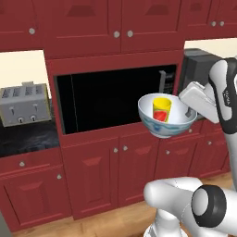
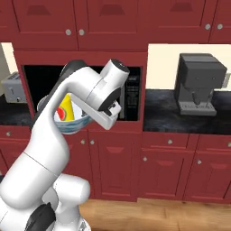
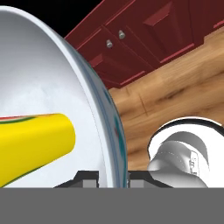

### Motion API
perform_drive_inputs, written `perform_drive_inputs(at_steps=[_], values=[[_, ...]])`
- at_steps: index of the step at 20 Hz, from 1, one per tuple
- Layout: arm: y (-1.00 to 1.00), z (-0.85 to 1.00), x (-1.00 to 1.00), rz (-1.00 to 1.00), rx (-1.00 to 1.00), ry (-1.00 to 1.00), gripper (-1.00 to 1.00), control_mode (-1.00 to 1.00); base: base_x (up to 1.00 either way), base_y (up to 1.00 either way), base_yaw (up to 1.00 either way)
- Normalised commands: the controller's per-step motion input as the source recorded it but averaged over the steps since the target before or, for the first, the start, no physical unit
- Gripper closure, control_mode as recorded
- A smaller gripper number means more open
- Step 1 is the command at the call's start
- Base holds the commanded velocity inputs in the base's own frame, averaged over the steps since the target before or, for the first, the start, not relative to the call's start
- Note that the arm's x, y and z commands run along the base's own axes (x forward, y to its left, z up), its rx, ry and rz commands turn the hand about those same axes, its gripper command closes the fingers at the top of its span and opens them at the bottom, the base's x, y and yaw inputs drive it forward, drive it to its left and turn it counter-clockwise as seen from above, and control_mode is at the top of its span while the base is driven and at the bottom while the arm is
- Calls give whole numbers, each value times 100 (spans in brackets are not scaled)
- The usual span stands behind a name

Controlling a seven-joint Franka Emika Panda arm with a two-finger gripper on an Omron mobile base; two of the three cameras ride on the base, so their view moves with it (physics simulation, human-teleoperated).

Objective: Place the cup inside the bowl on the dining table and move the bowl to any counter.

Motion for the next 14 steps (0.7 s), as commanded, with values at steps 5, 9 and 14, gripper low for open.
perform_drive_inputs(at_steps=[5, 9, 14], values=[[0, 0, 0, 0, 0, 0, 100, 100, 8, -53, 7], [0, 0, 0, 0, 0, 0, 100, 100, 0, -56, 7], [0, 0, 0, 0, 0, 0, 100, 100, 2, -67, 6]])
